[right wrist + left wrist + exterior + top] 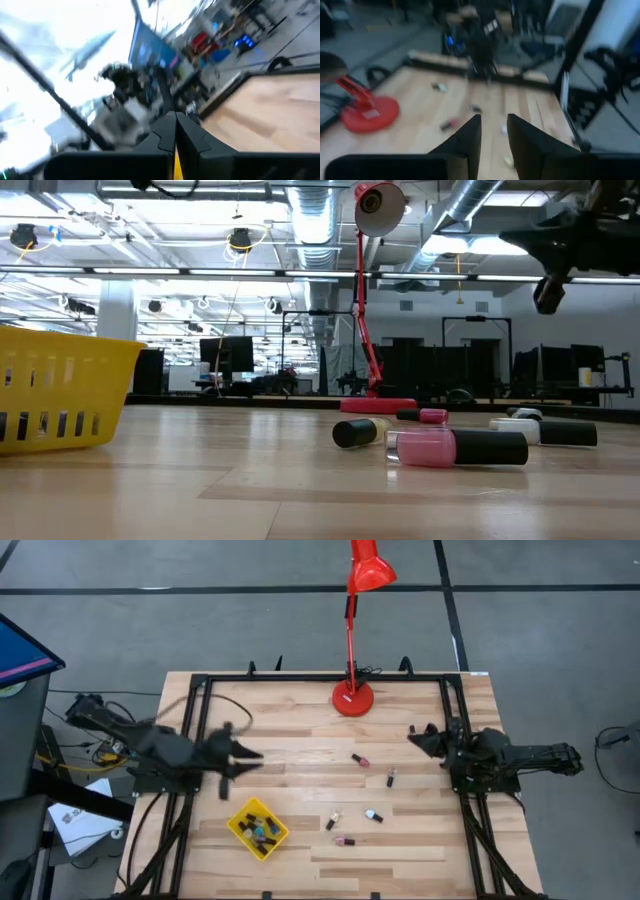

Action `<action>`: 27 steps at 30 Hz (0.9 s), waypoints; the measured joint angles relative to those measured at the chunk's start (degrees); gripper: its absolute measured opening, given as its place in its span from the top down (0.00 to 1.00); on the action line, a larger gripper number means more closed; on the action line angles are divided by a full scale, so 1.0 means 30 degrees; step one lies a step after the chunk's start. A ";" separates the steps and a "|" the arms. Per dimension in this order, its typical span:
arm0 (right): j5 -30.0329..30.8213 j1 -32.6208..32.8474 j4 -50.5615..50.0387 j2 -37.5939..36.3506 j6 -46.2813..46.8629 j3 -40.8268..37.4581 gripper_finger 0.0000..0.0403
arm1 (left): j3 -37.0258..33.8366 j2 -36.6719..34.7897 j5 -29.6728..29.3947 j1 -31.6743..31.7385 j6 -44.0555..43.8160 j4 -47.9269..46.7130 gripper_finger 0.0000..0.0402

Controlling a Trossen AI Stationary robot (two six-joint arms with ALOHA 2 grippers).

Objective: Pick & Place Nail Polish
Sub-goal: Put the light green nail polish bottle into the yellow basket

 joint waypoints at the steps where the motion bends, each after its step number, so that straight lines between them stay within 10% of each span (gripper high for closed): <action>1: 0.0703 0.0007 0.0492 0.0000 0.0395 0.0000 1.00 | 0.0000 -0.0739 -0.0360 0.0000 0.0206 -0.0014 0.80; 8: 0.5651 0.0000 -0.0638 0.0590 0.0246 0.1497 0.95 | 0.0000 -0.4888 -0.1809 -0.0015 0.2611 -0.0064 0.93; 15: 0.7182 -0.0353 -0.9180 0.4676 -0.0673 0.5884 0.71 | 0.0015 -0.7117 -0.2275 -0.0015 0.3603 -0.0110 0.99; 27: 0.5640 -0.3636 -2.1542 1.4586 0.4696 1.1744 0.52 | 0.0015 -0.7323 -0.3913 -0.0015 0.3597 -0.1455 0.95</action>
